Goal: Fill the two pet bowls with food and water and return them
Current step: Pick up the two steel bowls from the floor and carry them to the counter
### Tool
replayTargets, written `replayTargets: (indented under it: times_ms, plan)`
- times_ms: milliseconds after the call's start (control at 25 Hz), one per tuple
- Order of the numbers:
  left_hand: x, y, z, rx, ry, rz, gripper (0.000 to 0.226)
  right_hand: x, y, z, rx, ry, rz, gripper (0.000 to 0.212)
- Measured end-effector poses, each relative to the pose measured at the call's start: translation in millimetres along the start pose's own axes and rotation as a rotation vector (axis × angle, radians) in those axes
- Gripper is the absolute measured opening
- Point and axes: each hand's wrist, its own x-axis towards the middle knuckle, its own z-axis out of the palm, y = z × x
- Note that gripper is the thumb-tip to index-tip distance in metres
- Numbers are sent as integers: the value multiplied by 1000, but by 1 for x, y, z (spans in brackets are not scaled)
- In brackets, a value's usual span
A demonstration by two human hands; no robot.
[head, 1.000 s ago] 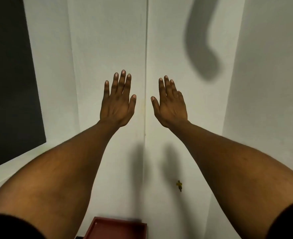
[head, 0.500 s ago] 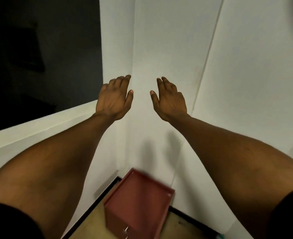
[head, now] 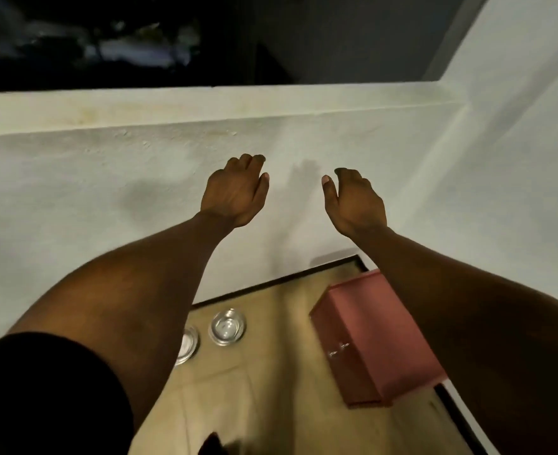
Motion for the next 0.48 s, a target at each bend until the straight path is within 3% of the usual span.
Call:
replayTargets:
  times_ms: [280,480]
  plan:
    - [-147,-130,101,-110,-157,-651,46,-50,-59,229,191,-437,-81,59]
    - [-257,-191,251,-272,-137,-1168,44,-101,-32,419,289,-743,-44,59]
